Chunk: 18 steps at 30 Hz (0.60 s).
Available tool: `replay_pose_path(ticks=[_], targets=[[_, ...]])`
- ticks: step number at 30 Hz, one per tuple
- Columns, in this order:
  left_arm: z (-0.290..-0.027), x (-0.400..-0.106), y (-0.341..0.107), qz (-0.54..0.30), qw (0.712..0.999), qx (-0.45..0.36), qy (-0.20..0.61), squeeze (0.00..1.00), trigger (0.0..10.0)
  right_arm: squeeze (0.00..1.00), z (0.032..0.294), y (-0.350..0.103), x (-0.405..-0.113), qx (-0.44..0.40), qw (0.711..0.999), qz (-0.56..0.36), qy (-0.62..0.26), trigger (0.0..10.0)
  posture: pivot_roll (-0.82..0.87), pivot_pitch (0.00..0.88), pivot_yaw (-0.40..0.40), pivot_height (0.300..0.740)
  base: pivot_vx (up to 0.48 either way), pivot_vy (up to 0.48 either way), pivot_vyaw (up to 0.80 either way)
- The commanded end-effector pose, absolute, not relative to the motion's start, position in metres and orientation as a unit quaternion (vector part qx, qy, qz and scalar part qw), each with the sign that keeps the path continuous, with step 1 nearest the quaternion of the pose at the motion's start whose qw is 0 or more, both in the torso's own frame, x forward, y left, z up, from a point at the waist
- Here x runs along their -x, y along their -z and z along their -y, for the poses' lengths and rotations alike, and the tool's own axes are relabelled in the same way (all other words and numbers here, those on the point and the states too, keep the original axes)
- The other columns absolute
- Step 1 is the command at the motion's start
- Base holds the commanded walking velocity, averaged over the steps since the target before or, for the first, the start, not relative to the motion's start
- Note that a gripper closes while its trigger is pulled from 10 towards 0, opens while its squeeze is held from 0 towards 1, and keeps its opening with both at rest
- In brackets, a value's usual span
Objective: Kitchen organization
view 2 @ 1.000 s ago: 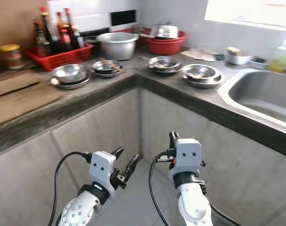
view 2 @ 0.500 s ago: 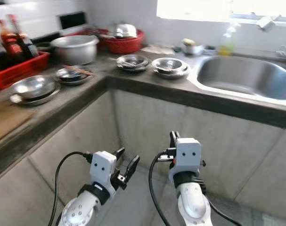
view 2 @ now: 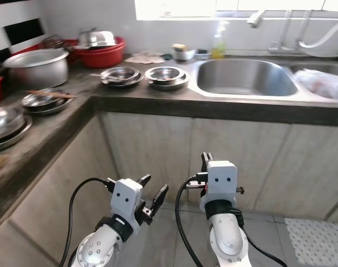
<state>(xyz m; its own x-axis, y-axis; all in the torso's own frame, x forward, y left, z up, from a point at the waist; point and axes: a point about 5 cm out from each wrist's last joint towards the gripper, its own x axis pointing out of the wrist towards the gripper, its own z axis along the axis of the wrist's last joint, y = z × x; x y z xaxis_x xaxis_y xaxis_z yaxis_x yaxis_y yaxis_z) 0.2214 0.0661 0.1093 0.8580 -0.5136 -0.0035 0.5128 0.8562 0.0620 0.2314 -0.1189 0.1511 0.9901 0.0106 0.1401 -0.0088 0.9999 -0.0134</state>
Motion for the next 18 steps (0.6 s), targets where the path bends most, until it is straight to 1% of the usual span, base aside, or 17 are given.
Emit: replay_pose_path(ticks=[1,15,18], targets=[[-0.0621,-0.2221,-0.1122,0.015,0.962,-0.038,0.271,0.00,10.0,0.00,0.1231,-0.1570,-0.2335,0.015,0.996,0.084,0.006,10.0,-0.01,0.000,0.018,0.740,0.000,-0.420,0.00],[-0.0634,-0.2227,-0.1126,0.015,0.962,-0.039,0.268,0.00,10.0,0.00,0.1248,-0.1556,-0.2368,0.019,0.996,0.083,0.008,10.0,0.00,0.000,0.017,0.740,0.000,-0.419,0.00],[-0.0629,-0.2226,-0.1127,0.015,0.963,-0.038,0.268,0.00,10.0,0.00,0.1257,-0.1559,-0.2375,0.020,0.996,0.085,0.006,10.0,0.00,0.000,0.018,0.740,0.252,-0.407,0.00]])
